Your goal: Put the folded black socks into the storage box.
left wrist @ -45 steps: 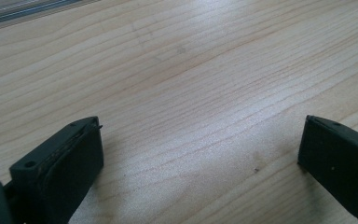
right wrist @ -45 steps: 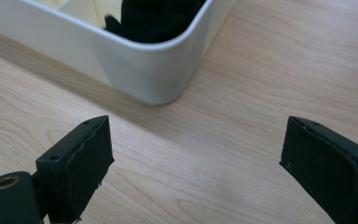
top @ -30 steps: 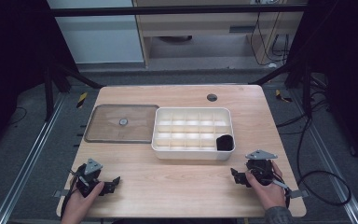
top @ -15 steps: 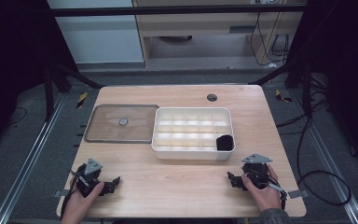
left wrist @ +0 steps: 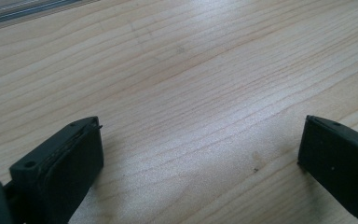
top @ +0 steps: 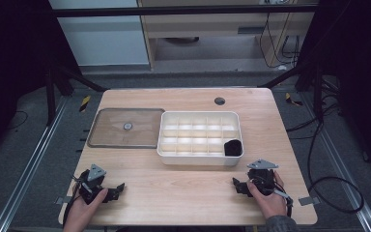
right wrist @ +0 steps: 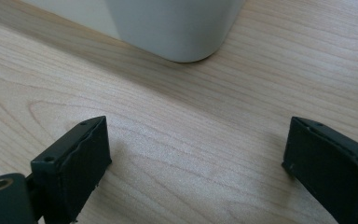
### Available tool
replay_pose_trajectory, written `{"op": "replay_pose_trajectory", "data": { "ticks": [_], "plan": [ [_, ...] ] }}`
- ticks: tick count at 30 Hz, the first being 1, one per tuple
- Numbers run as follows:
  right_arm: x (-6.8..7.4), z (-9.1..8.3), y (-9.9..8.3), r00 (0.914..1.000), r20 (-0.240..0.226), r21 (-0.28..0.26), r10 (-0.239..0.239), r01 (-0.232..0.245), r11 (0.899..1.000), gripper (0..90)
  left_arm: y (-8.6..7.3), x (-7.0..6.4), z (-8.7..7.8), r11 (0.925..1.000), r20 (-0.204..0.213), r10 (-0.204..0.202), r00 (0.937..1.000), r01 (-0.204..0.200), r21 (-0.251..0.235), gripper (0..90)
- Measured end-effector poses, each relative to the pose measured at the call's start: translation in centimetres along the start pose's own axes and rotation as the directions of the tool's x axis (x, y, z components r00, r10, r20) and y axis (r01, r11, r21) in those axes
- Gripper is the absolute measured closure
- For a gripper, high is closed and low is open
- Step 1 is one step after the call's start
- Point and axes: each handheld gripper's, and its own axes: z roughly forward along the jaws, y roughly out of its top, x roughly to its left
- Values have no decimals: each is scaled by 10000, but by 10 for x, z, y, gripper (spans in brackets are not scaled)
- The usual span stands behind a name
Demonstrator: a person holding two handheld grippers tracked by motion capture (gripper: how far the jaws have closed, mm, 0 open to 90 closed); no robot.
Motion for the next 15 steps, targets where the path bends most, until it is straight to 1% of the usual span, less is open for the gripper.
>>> {"op": "replay_pose_trajectory", "data": {
  "ticks": [3,5,10,13,15],
  "plan": [
    [1,1,0,10000,83,-83,-16,16,10000,60,0,0,0,10000,2,-4,10000,4,0,0],
    [1,2,-1,9999,100,-113,64,-63,9999,58,0,0,0,10000,0,-1,10000,1,-2,0],
    [2,4,-2,9995,284,-392,119,-108,9992,39,0,0,0,10000,2,-35,10000,35,-4,0],
    [3,5,-1,9993,286,-360,232,-222,9991,26,0,0,0,10000,-11,-18,10000,18,-10,0],
    [3,6,-1,9993,328,-359,185,-173,9992,20,1,0,0,10000,-10,9,10000,-9,20,0]
  ]
}}
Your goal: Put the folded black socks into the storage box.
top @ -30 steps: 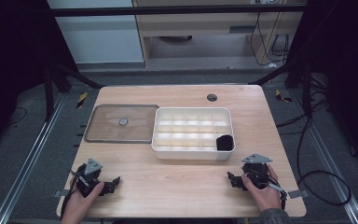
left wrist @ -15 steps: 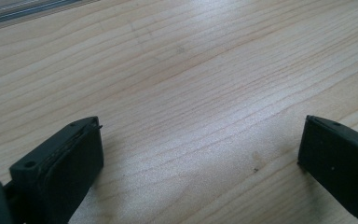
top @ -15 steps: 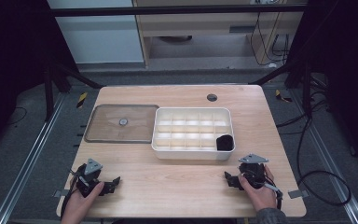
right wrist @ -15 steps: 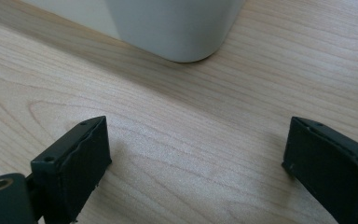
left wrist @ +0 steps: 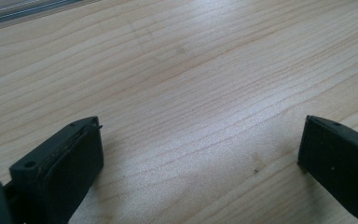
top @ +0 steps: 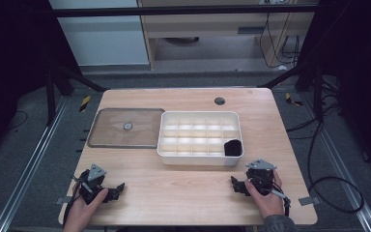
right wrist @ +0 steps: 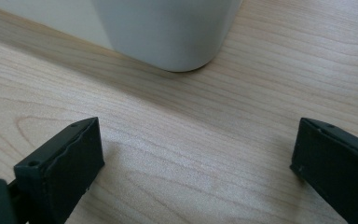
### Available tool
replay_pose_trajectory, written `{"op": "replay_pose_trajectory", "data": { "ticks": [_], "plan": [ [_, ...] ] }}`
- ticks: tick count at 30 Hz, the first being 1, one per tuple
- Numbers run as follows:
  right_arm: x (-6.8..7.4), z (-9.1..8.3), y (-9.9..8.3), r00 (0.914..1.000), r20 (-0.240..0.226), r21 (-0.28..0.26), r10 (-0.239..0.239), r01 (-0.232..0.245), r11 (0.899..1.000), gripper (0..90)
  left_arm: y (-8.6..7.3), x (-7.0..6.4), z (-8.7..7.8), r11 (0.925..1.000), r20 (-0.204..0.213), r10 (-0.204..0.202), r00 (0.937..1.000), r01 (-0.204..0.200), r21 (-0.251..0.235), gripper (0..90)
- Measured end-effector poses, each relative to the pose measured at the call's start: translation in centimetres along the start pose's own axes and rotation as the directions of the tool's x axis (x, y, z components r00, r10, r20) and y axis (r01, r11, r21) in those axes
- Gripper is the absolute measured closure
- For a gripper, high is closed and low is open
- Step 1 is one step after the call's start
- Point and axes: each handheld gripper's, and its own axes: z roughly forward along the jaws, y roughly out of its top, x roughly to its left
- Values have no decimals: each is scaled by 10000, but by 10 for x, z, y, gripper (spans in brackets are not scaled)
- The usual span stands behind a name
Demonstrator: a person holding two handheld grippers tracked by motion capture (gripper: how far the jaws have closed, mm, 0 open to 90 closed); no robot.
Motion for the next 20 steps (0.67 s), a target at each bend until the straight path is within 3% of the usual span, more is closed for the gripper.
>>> {"op": "replay_pose_trajectory", "data": {
  "ticks": [6,10,20],
  "plan": [
    [3,1,1,9999,67,72,118,-119,9999,4,1,0,1,10000,-6,-26,10000,26,20,0],
    [5,3,3,9989,373,41,287,-289,9996,4,3,0,3,10000,-20,-64,10000,64,1,0],
    [6,3,3,9985,390,46,386,-388,9992,4,11,3,11,9998,-141,-173,9998,173,-15,0]
  ]
}}
